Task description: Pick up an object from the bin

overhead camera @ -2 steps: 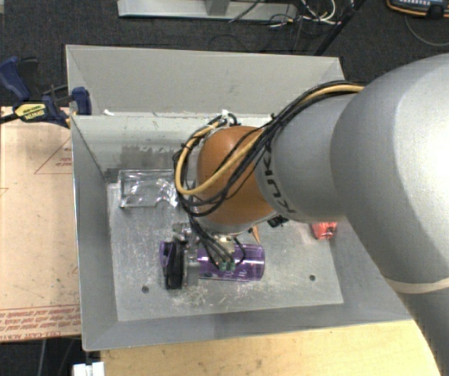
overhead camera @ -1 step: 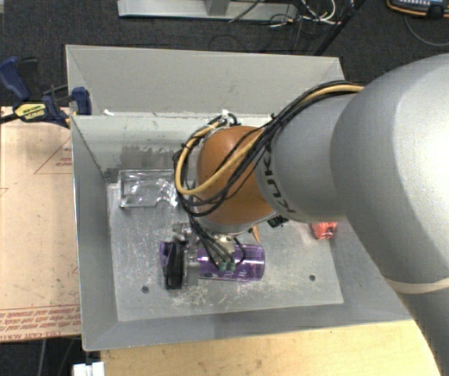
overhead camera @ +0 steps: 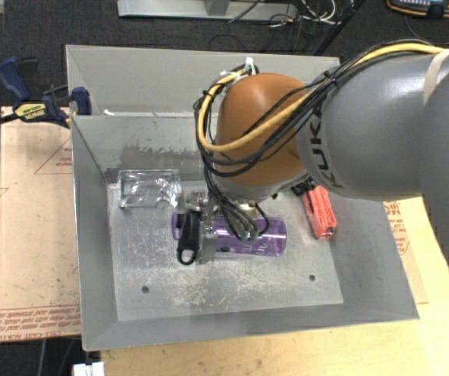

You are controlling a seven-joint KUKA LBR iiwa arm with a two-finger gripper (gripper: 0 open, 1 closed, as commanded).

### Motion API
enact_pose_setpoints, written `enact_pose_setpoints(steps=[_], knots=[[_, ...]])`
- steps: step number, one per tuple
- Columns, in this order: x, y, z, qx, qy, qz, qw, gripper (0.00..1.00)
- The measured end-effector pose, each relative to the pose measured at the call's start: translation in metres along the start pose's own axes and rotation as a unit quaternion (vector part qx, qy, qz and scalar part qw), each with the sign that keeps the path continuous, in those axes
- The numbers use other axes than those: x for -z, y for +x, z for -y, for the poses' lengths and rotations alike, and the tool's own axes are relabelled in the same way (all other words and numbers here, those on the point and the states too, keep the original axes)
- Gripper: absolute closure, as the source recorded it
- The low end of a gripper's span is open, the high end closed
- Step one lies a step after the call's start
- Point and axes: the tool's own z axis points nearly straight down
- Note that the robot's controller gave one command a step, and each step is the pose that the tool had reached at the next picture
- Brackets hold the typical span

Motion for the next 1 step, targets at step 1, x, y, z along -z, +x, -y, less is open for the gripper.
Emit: enact_pose_setpoints(steps=[1], knots=[[-0.0001,0.0001,0.0001,0.0,0.0,-0.0002,1.0,1.0]])
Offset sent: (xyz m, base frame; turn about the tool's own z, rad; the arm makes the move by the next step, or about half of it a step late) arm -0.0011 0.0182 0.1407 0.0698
